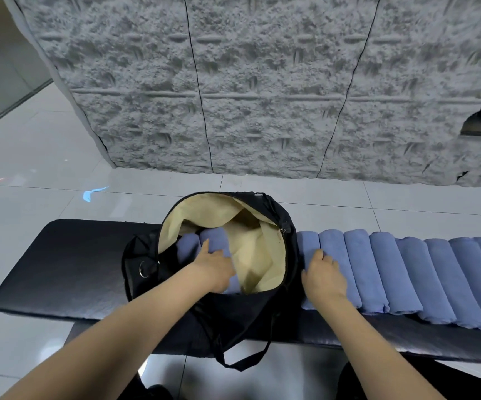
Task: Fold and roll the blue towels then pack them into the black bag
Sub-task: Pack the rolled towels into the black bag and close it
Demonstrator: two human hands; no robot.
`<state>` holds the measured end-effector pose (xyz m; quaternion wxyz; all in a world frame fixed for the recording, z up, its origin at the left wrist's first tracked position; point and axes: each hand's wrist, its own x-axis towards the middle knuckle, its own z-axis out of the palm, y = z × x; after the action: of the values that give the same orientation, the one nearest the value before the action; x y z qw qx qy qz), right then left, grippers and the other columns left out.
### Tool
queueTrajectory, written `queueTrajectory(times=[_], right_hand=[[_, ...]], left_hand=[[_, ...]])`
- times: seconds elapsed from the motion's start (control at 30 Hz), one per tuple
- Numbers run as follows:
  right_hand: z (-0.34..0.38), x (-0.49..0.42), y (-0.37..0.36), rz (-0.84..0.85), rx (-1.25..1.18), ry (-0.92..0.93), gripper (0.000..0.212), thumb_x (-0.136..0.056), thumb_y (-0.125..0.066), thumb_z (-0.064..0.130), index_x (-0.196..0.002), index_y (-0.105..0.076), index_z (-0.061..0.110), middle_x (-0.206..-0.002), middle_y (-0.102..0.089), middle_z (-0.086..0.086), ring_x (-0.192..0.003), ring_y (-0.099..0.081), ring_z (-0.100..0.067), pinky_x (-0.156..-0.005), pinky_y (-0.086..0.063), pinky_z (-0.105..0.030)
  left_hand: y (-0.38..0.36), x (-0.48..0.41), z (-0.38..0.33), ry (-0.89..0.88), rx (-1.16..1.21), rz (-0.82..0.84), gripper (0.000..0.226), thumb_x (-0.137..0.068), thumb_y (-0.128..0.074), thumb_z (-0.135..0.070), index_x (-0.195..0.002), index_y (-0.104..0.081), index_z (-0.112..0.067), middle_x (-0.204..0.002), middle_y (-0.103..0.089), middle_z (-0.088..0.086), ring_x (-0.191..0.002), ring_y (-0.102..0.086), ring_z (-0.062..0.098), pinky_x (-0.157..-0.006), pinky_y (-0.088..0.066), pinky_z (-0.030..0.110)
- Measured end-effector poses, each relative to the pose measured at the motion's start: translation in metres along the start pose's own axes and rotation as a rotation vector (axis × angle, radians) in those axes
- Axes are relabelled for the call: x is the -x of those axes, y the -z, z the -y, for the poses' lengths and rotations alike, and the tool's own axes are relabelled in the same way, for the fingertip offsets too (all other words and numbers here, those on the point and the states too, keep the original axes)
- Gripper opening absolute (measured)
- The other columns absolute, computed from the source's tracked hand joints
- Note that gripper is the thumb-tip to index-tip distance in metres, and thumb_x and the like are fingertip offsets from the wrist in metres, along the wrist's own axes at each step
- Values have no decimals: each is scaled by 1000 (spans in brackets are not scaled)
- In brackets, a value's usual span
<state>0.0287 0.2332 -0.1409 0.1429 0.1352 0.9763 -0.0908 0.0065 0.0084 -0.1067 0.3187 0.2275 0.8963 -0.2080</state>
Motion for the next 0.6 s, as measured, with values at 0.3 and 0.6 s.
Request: queueTrajectory(times=[0.3,0.6], right_hand=[[0,-2,-2,18,-343,-28,54,-90,-53,21,-135,-25,9,-106,-55,-12,-85,-54,-29,-64,-42,-33],[-12,18,64,-83,-1046,-7,53,-86,-61,17,-133,-38,26,-116,-55,-7,-100,-54,-20,-82,-46,-33]], left_hand=[[7,11,1,-55,85,22,42,-97,-35,-20,-139,-40,-18,-152,-24,9,-142,-14,30,-111,-2,59],[27,23,-4,10,1132,-356,32,-96,-46,-10,-125,-60,-12,-127,-60,3,-114,-56,19,-99,-43,28]])
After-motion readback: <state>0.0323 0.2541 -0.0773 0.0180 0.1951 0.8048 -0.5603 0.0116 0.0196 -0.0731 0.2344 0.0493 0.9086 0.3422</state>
